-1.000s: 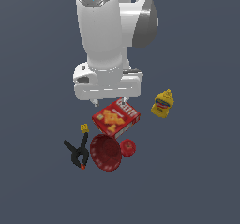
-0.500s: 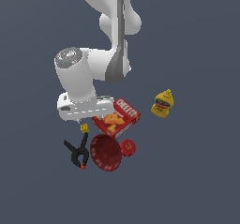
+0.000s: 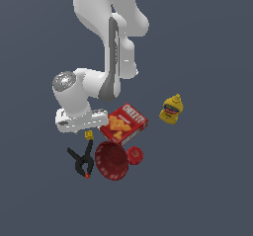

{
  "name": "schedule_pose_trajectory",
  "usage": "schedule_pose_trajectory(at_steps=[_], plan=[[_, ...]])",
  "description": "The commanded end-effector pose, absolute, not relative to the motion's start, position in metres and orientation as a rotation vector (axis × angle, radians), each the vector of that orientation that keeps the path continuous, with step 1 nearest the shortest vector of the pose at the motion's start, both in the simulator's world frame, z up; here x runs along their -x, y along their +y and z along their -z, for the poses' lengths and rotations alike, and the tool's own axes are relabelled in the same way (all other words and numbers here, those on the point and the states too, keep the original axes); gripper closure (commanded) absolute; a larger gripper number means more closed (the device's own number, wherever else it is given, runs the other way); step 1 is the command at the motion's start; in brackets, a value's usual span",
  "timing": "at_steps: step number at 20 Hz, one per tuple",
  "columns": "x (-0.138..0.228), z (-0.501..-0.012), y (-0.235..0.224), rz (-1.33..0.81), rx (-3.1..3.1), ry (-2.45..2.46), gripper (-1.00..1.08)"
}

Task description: Pick up a designated object from a clutter of objects.

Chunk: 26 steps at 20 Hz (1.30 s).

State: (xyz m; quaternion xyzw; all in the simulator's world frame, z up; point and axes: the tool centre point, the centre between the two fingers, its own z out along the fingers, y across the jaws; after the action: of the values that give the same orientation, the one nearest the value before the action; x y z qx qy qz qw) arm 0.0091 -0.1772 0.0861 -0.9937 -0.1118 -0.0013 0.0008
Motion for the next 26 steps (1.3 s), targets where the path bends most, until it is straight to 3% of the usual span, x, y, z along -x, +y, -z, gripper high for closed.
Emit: schedule_pose_trajectory(at_steps=[1, 24, 25, 26], plan=[[-0.006, -0.077, -0.183, 0.002, 3.12, -0.367, -0.92], [-0.004, -0.022, -0.187, 0.0, 3.119, -0.374, -0.92], [-0.004, -0.022, -0.187, 0.0, 3.119, -0.374, 1.08], [-0.004, -0.022, -0.187, 0.0, 3.119, -0.374, 1.08]])
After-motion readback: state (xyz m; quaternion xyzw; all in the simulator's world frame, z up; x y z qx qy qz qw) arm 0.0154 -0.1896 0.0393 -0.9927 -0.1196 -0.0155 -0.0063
